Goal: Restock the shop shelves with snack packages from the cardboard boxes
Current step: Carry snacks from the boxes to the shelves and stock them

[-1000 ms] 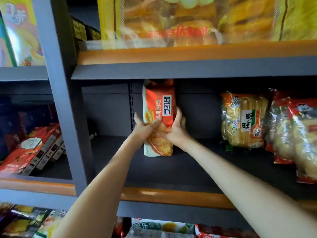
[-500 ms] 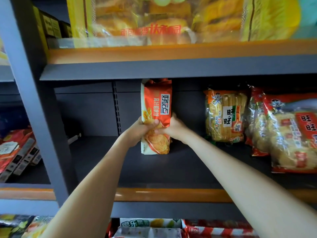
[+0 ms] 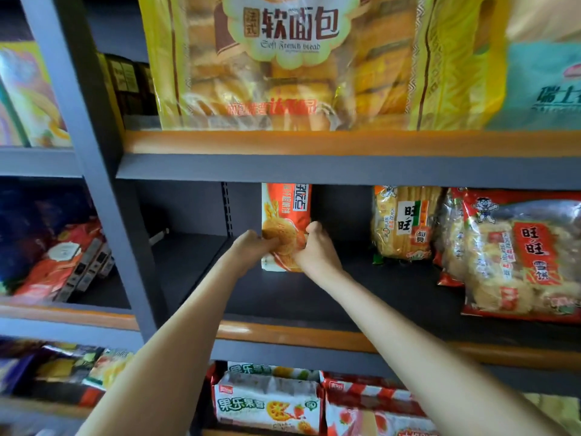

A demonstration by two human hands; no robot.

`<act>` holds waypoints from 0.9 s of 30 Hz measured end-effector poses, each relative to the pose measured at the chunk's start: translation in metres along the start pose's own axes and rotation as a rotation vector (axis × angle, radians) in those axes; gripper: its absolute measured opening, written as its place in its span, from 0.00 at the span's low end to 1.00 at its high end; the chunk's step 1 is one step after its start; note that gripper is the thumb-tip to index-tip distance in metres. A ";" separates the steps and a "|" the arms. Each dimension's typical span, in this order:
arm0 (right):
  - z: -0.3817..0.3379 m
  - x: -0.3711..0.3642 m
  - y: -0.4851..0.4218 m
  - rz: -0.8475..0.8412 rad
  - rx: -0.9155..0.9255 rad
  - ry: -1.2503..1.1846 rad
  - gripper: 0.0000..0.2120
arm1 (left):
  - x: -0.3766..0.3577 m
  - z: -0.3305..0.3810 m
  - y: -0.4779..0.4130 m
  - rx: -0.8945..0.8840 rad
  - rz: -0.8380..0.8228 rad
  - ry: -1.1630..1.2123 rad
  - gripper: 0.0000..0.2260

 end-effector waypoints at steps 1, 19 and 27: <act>-0.002 -0.004 0.005 -0.009 0.024 0.003 0.25 | 0.005 0.004 0.010 -0.028 0.059 -0.078 0.15; 0.003 -0.042 -0.018 -0.194 0.043 0.090 0.48 | 0.000 0.007 0.030 0.030 0.179 -0.012 0.37; 0.021 -0.016 -0.057 0.037 -0.145 -0.085 0.50 | -0.018 0.003 -0.026 -0.197 -0.243 0.259 0.28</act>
Point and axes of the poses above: each hand's wrist, its own y-axis away from the middle knuckle, its own x-axis out of the back of the hand, z = x × y, the point moved 7 cm from there along -y, towards the middle knuckle, and after that the axes turned 8 degrees about -x, right-handed, at the moved point
